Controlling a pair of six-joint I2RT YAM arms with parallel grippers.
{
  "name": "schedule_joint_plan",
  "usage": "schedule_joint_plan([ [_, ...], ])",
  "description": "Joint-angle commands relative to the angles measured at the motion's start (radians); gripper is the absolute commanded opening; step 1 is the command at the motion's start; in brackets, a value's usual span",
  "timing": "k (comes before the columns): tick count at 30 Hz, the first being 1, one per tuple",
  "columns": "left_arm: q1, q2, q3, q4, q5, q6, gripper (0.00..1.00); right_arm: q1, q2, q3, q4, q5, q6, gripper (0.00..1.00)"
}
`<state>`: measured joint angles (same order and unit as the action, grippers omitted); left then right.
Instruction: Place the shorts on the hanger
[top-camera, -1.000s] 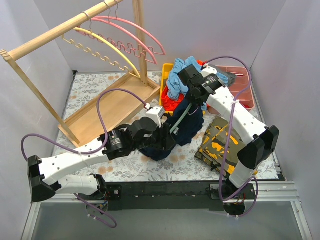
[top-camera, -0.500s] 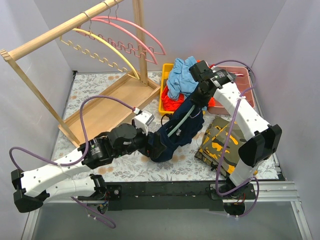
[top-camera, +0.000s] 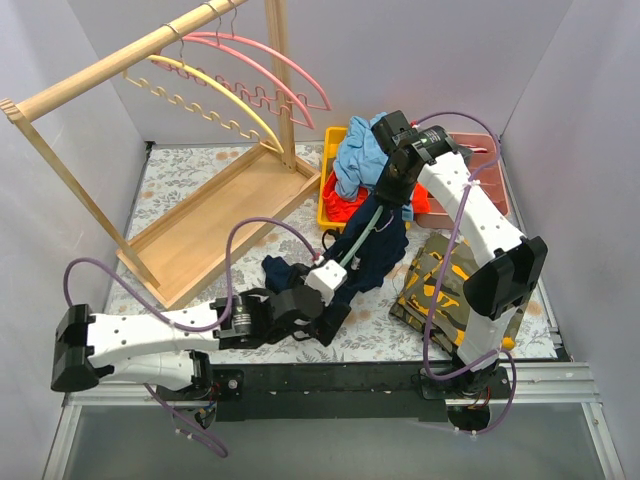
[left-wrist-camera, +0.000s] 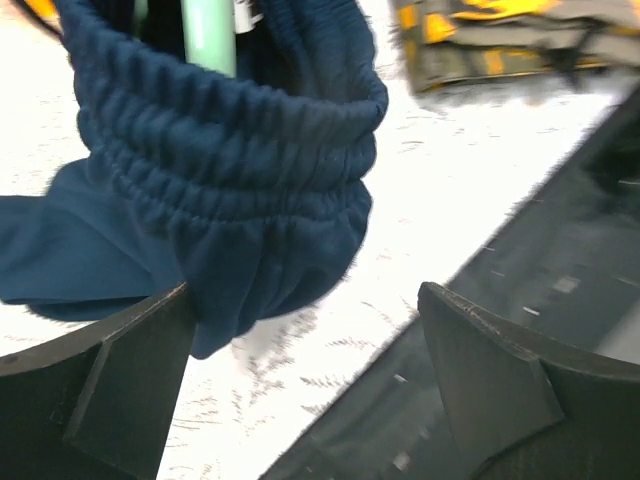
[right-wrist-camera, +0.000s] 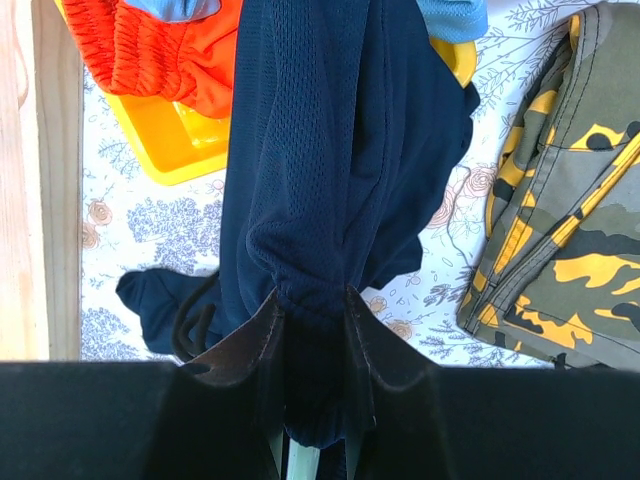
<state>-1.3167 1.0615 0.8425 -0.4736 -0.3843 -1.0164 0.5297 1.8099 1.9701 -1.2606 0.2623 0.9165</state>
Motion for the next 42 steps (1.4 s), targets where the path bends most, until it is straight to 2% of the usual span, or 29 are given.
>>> schedule_joint_plan([
  [1,-0.070,0.090,0.032,0.027,-0.327,0.003,0.90,-0.005,-0.001,0.070,-0.019,-0.046,0.013,0.01],
  [2,-0.082,0.106,0.033,0.027,-0.437,-0.007,0.90,-0.005,0.000,0.070,-0.016,-0.049,0.015,0.01],
  [6,-0.124,0.158,0.033,0.058,-0.653,-0.014,0.90,-0.005,0.000,0.075,-0.020,-0.055,0.018,0.01],
  [9,-0.130,0.164,0.027,0.117,-0.747,0.024,0.89,-0.005,-0.003,0.067,-0.019,-0.061,0.018,0.01],
  [11,-0.128,0.146,-0.002,0.267,-0.752,0.109,0.85,-0.005,-0.004,0.067,-0.019,-0.067,0.016,0.01],
  [13,-0.124,0.092,-0.077,0.466,-0.694,0.253,0.75,-0.005,-0.011,0.064,-0.017,-0.072,0.016,0.01],
  [14,-0.113,0.072,-0.095,0.525,-0.668,0.272,0.69,-0.005,-0.014,0.061,-0.017,-0.075,0.016,0.01],
  [16,-0.081,0.032,-0.126,0.570,-0.575,0.277,0.52,-0.005,-0.024,0.058,-0.010,-0.084,0.013,0.01],
  [19,-0.053,0.005,-0.146,0.569,-0.469,0.274,0.33,-0.005,-0.043,0.046,-0.003,-0.089,0.012,0.01],
  [25,-0.026,-0.055,-0.200,0.587,-0.295,0.251,0.25,-0.005,-0.104,-0.016,0.056,-0.133,-0.011,0.01],
  [27,-0.015,-0.070,-0.203,0.576,-0.243,0.239,0.09,-0.005,-0.133,-0.051,0.078,-0.149,-0.014,0.01],
  [28,-0.010,-0.074,-0.204,0.564,-0.240,0.231,0.07,-0.004,-0.142,-0.059,0.087,-0.162,-0.019,0.01],
  [31,-0.003,-0.080,-0.201,0.550,-0.205,0.222,0.18,-0.005,-0.172,-0.079,0.113,-0.187,-0.019,0.01],
  [32,-0.004,-0.074,-0.201,0.547,-0.212,0.219,0.26,-0.005,-0.176,-0.083,0.116,-0.195,-0.015,0.01],
  [33,-0.003,-0.074,-0.203,0.549,-0.228,0.213,0.44,-0.005,-0.182,-0.083,0.118,-0.198,-0.011,0.01],
  [35,-0.003,-0.069,-0.215,0.567,-0.235,0.216,0.55,-0.005,-0.185,-0.083,0.116,-0.207,-0.005,0.01],
  [38,-0.003,-0.051,-0.229,0.601,-0.272,0.219,0.50,-0.005,-0.185,-0.079,0.116,-0.228,-0.002,0.01],
  [42,-0.003,-0.020,-0.227,0.639,-0.335,0.231,0.18,-0.005,-0.192,-0.083,0.121,-0.244,0.005,0.01],
])
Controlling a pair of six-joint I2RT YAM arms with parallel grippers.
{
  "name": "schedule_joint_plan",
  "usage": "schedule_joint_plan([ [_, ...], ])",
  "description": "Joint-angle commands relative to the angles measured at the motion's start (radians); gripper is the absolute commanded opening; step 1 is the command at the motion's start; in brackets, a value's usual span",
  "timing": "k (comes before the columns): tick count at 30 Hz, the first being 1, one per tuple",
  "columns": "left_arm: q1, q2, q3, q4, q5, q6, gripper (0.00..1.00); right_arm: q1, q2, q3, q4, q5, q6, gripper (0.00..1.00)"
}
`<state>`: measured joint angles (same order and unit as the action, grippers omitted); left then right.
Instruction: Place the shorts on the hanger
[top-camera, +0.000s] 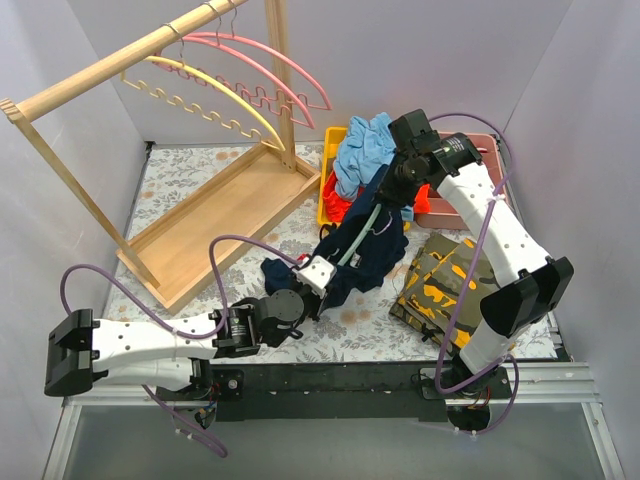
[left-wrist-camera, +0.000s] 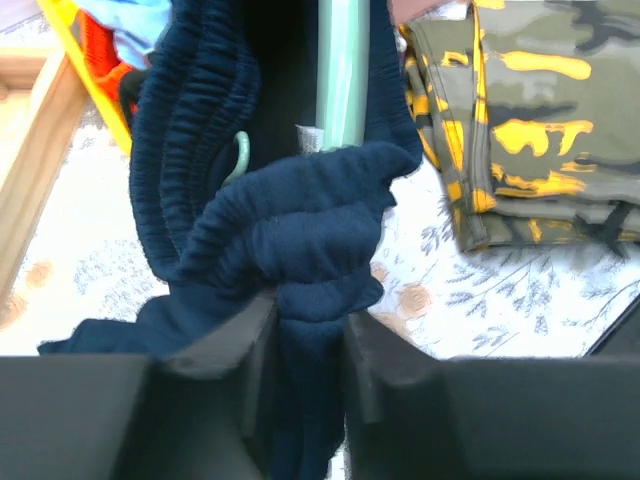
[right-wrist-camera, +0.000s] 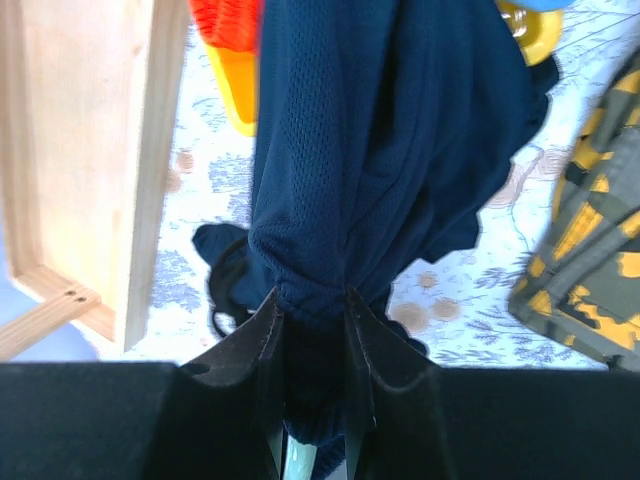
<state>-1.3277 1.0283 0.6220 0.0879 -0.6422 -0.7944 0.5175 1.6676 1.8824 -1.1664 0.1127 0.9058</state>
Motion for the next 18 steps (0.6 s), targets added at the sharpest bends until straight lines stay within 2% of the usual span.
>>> schedule_joint_plan([
  [1,0.009,0.010,-0.004,0.099,-0.079,0.018,0.00,0.007,-0.052,-0.008,0.030,-0.099,0.016,0.01],
  [3,0.010,0.004,0.014,0.079,-0.064,0.008,0.00,0.007,-0.071,-0.029,0.048,-0.107,0.010,0.03],
  [6,0.009,-0.025,0.062,-0.022,0.002,-0.028,0.00,0.006,-0.101,-0.065,0.102,-0.180,-0.016,0.18],
  [7,0.009,-0.051,0.082,-0.051,0.022,-0.040,0.00,0.007,-0.111,-0.066,0.118,-0.194,-0.025,0.40],
  [9,0.009,-0.082,0.103,-0.109,0.061,-0.078,0.00,0.007,-0.140,-0.060,0.132,-0.186,-0.039,0.62],
  [10,0.009,-0.097,0.111,-0.161,0.070,-0.094,0.00,0.009,-0.152,-0.060,0.145,-0.167,-0.062,0.76],
  [13,0.009,-0.160,0.159,-0.270,0.098,-0.153,0.00,0.007,-0.210,-0.078,0.214,-0.119,-0.096,0.87],
  [18,0.009,-0.259,0.237,-0.434,0.131,-0.229,0.00,0.007,-0.302,-0.133,0.351,-0.047,-0.234,0.88],
])
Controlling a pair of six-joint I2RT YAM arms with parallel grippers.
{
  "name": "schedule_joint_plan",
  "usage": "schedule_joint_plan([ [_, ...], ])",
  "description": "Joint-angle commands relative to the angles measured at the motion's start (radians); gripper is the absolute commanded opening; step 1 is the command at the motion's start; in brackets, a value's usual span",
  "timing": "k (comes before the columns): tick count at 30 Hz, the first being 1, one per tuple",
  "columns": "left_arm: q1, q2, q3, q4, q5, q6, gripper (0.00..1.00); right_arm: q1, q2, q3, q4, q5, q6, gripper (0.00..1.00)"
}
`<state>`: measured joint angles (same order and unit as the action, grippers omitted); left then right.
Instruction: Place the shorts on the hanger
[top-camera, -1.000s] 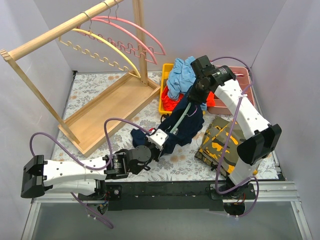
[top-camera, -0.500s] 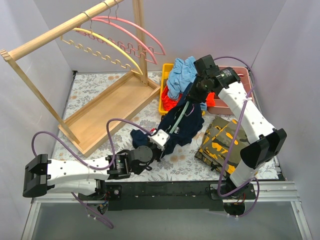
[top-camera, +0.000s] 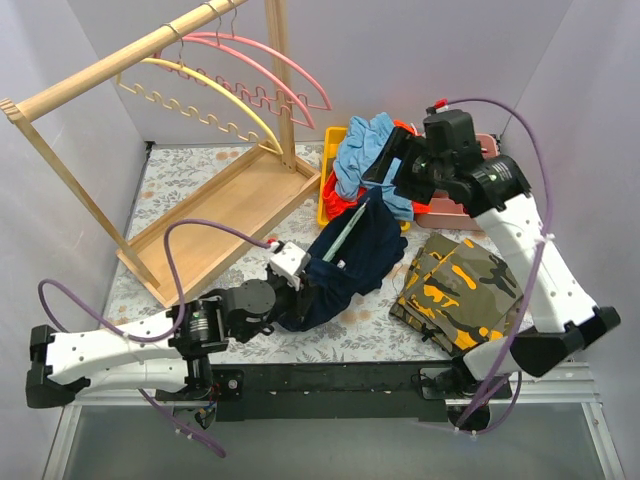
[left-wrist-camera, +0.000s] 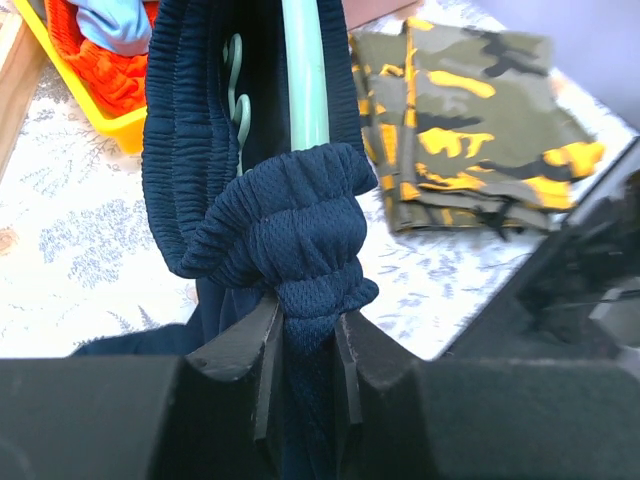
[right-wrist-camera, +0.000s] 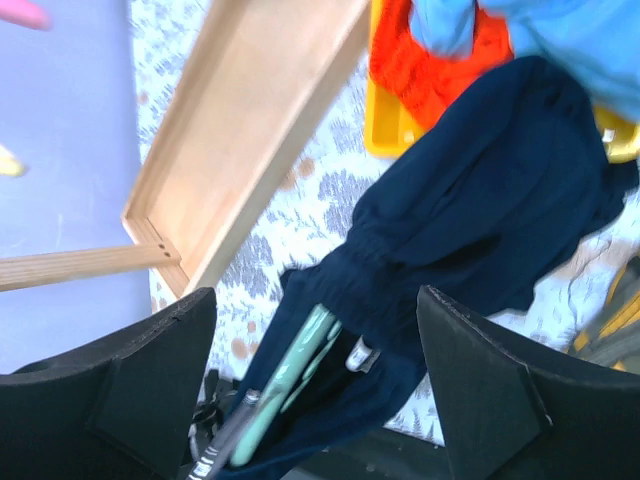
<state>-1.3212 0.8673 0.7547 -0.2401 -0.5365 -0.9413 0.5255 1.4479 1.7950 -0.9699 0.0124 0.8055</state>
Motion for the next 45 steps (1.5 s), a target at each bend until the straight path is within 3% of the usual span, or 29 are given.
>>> schedule_joint_plan([
  [1,0.002,-0.114,0.113,-0.126,0.035,-0.106,0.00,-0.001,-0.102,-0.071,0.183,0.070,-0.162,0.84],
  [5,0.002,-0.185,0.188,-0.246,0.069,-0.154,0.00,-0.001,-0.277,-0.265,0.362,0.040,-0.287,0.77],
  [8,0.002,-0.215,0.253,-0.352,0.073,-0.186,0.00,0.005,-0.363,-0.429,0.558,-0.092,-0.371,0.74],
  [10,0.002,-0.229,0.294,-0.399,0.081,-0.195,0.00,0.060,-0.405,-0.486,0.629,-0.114,-0.422,0.72],
  [15,0.002,-0.217,0.363,-0.493,0.066,-0.208,0.00,0.328,-0.337,-0.450,0.622,0.096,-0.503,0.67],
  [20,0.002,-0.202,0.403,-0.536,0.064,-0.206,0.00,0.448,-0.267,-0.401,0.619,0.248,-0.519,0.64],
  [21,0.002,-0.197,0.425,-0.547,0.069,-0.203,0.00,0.462,-0.255,-0.388,0.606,0.289,-0.516,0.62],
  [24,0.002,-0.191,0.458,-0.574,0.069,-0.195,0.00,0.467,-0.215,-0.344,0.550,0.378,-0.490,0.40],
  [25,0.002,-0.189,0.468,-0.584,0.070,-0.191,0.00,0.465,-0.208,-0.329,0.537,0.403,-0.486,0.24],
  [28,0.002,-0.183,0.485,-0.622,0.070,-0.183,0.00,0.467,-0.204,-0.246,0.507,0.492,-0.477,0.03],
  [34,0.002,-0.223,0.483,-0.628,0.060,-0.183,0.00,0.467,-0.152,-0.109,0.439,0.525,-0.491,0.01],
  [36,0.002,-0.240,0.485,-0.627,0.053,-0.188,0.00,0.467,-0.142,-0.112,0.450,0.439,-0.514,0.12],
  [37,0.002,-0.249,0.483,-0.624,0.052,-0.188,0.00,0.467,-0.147,-0.143,0.477,0.395,-0.529,0.31],
  [40,0.002,-0.292,0.477,-0.617,0.032,-0.183,0.00,0.467,-0.182,-0.202,0.519,0.345,-0.523,0.65],
  [43,0.002,-0.312,0.505,-0.645,0.027,-0.174,0.00,0.458,-0.250,-0.293,0.574,0.443,-0.503,0.83],
  [45,0.002,-0.327,0.543,-0.668,0.036,-0.168,0.00,0.369,-0.277,-0.322,0.550,0.456,-0.456,0.87],
])
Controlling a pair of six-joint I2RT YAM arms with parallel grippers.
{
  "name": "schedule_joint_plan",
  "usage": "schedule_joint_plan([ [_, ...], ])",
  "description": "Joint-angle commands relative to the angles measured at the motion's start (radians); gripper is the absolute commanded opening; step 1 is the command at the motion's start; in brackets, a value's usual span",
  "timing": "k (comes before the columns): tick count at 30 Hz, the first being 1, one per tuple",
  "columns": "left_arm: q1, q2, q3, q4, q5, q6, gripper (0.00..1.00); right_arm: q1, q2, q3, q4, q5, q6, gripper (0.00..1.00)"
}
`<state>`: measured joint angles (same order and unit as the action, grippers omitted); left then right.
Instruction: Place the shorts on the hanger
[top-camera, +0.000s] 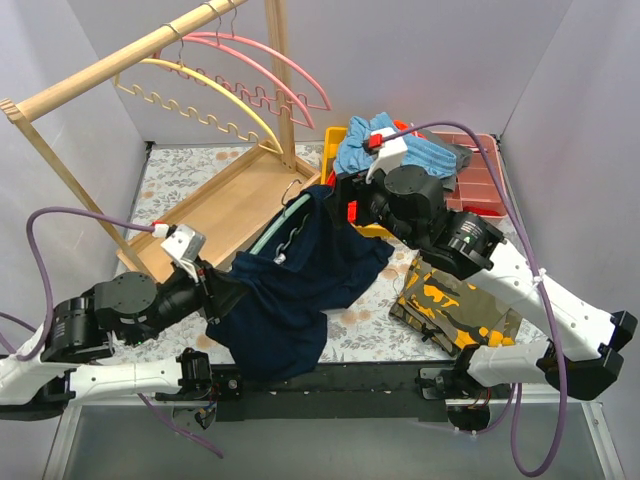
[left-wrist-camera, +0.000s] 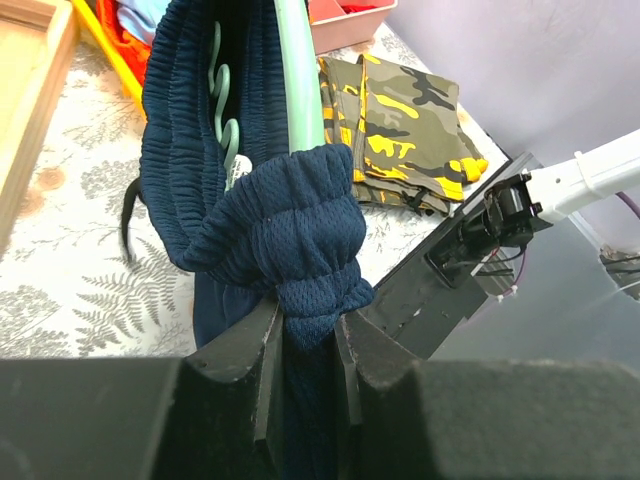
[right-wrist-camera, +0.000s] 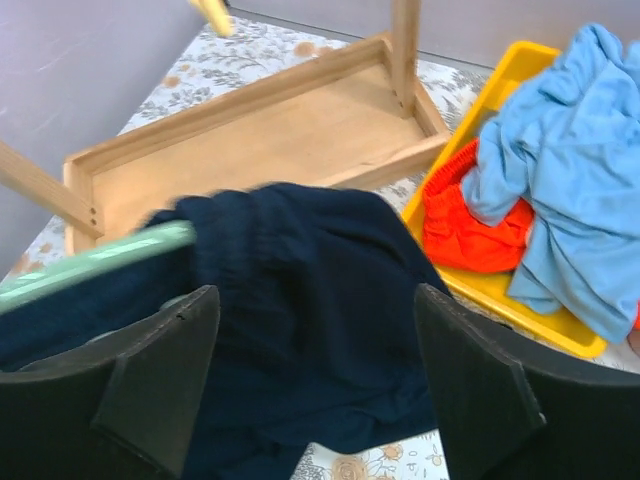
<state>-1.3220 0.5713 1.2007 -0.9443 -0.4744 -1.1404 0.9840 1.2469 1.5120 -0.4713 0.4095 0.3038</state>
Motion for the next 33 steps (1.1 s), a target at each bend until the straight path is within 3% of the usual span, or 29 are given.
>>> schedule_joint_plan([
  [1,0.003,-0.036,0.114,0.032,-0.018,0.048,0.00,-0.144,-0.082,-0.050,0.045,0.028,0.070,0.87],
  [2,0.003,-0.042,0.129,0.027,-0.010,0.053,0.00,-0.269,-0.090,-0.074,0.045,-0.013,0.121,0.86],
  [5,0.003,-0.056,0.195,-0.001,0.032,0.083,0.00,-0.448,-0.067,-0.171,0.082,-0.213,0.173,0.84],
  [10,0.003,-0.056,0.302,-0.048,0.103,0.129,0.00,-0.504,0.020,-0.353,0.343,-0.389,0.175,0.83],
  [14,0.003,-0.057,0.353,-0.065,0.126,0.143,0.00,-0.505,0.155,-0.406,0.532,-0.478,0.213,0.82],
  [22,0.004,-0.065,0.447,-0.125,0.123,0.133,0.00,-0.384,0.368,-0.418,0.786,-0.525,0.259,0.79],
  [33,0.037,-0.102,0.422,-0.185,-0.027,0.080,0.00,-0.065,0.370,-0.469,0.899,-0.469,0.356,0.76],
])
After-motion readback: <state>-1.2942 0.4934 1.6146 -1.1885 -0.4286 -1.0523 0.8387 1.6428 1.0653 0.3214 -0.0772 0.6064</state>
